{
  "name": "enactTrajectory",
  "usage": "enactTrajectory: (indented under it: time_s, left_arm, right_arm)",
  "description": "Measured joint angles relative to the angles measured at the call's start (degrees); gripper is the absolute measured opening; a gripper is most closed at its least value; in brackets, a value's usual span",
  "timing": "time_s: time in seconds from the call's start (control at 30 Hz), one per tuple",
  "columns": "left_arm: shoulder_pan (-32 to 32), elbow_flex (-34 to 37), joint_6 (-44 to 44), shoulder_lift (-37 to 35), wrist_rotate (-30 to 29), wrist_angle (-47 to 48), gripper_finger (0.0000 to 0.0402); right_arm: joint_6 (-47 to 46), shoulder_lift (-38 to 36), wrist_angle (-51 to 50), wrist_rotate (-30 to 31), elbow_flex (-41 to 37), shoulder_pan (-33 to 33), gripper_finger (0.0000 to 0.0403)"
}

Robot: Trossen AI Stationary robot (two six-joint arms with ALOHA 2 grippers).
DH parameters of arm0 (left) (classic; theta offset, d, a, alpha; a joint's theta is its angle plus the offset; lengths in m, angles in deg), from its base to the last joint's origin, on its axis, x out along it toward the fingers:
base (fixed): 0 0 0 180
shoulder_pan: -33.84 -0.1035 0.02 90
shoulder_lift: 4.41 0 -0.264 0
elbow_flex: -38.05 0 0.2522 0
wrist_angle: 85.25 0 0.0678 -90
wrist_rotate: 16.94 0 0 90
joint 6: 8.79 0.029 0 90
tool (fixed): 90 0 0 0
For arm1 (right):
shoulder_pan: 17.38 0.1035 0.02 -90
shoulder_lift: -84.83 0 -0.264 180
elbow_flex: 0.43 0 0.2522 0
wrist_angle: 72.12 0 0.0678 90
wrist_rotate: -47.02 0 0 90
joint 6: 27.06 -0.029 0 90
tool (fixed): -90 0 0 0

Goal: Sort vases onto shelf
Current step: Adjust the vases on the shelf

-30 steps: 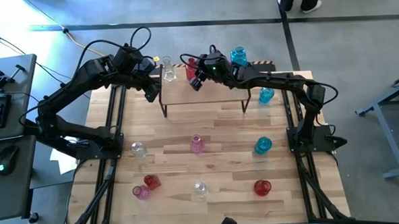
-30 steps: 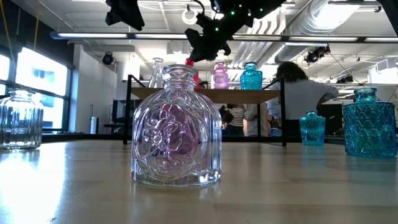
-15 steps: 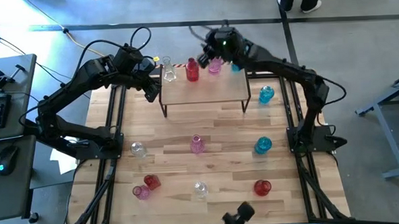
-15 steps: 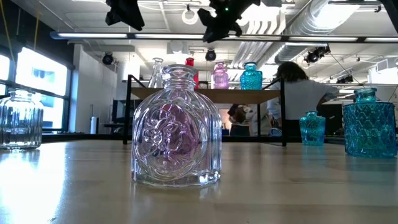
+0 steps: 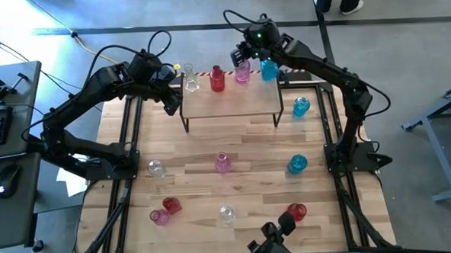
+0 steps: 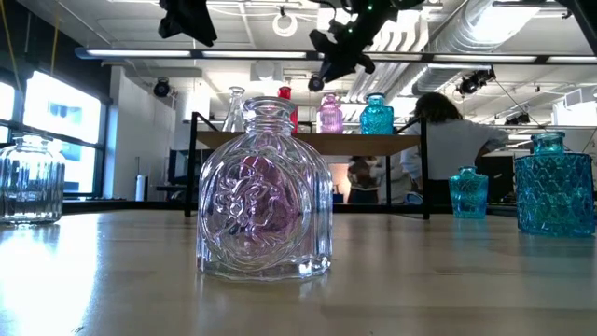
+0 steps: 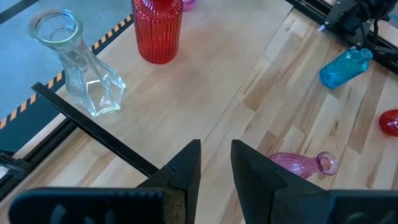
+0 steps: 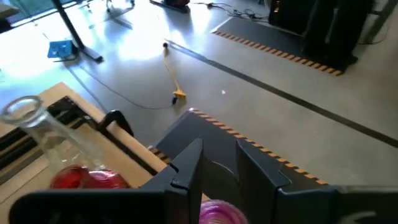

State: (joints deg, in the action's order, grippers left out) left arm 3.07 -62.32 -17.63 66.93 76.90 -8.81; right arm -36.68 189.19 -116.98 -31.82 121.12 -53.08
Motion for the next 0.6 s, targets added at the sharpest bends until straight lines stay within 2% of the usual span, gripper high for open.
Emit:
enactTrajectory:
  time_s: [0.6]
  left_arm:
    - [0.01,-0.04,-1.04,0.67,0.02,0.01,0.0081]
  right_arm:
    - [-2.01,3.17,-0.67,-1.29,-0.02,-0.68,0.008]
